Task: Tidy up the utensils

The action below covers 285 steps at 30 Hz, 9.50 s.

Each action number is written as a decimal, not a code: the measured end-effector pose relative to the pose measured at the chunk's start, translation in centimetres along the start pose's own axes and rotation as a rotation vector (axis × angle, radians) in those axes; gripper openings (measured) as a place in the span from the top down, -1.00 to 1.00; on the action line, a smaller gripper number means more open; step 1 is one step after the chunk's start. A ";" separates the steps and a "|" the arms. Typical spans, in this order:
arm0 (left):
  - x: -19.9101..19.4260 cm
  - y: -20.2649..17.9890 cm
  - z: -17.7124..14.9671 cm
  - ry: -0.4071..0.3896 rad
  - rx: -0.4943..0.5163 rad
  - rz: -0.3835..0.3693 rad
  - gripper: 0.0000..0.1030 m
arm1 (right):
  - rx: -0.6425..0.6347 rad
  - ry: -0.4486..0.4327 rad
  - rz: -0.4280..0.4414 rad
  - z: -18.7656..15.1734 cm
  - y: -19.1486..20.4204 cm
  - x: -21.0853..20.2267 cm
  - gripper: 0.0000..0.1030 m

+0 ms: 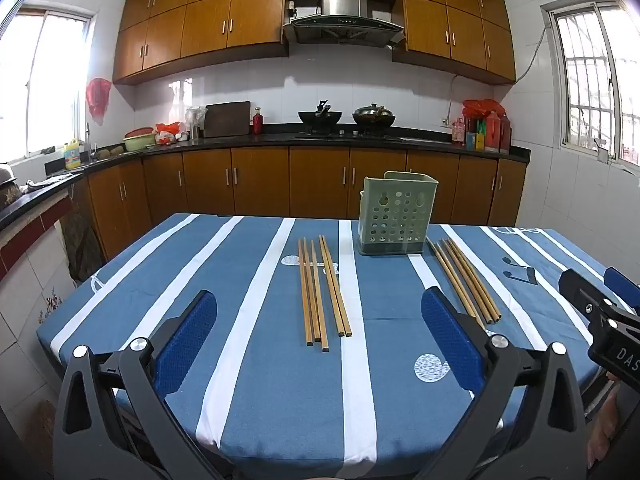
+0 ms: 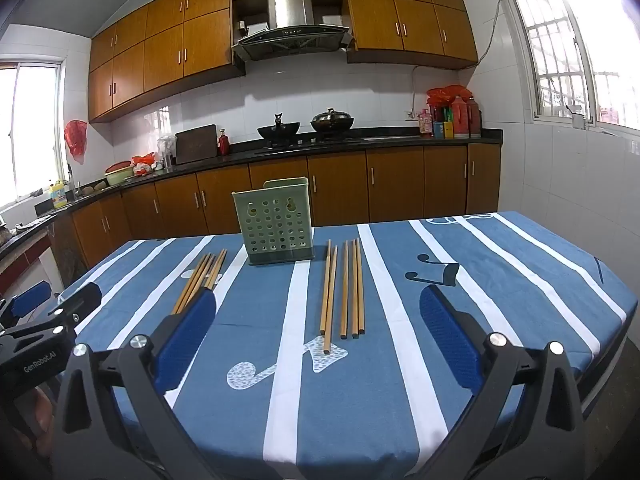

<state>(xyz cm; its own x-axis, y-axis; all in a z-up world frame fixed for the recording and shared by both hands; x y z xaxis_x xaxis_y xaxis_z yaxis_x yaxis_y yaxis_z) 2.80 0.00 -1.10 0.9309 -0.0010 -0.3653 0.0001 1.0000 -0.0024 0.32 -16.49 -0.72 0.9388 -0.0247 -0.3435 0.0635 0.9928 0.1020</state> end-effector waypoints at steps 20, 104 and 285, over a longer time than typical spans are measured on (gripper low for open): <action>0.0 0.0 0.0 0.001 -0.001 0.000 -0.97 | 0.000 0.001 0.000 -0.1 0.0 0.0 -0.92; 1.3 0.2 -0.2 0.046 -0.008 0.013 -0.97 | 0.015 0.040 -0.014 -0.6 -0.5 1.8 -0.92; 18.7 -1.7 19.7 0.156 -0.044 -0.289 0.28 | 0.066 -0.011 0.141 20.4 -0.4 20.3 0.38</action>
<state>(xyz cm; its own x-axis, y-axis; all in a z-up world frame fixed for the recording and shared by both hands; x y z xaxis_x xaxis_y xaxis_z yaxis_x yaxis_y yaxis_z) 27.43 -1.65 10.42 0.8277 -0.2881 -0.4817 0.2370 0.9573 -0.1653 26.21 -19.80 11.30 0.9435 0.1133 -0.3114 -0.0479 0.9765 0.2101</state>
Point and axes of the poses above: each gripper's, at about its wrist camera, not at the fingertips, and x roughly the way its jaws point, y to its left, z to its top, the point moved 3 cm from there along x, roughly the way its jaws point
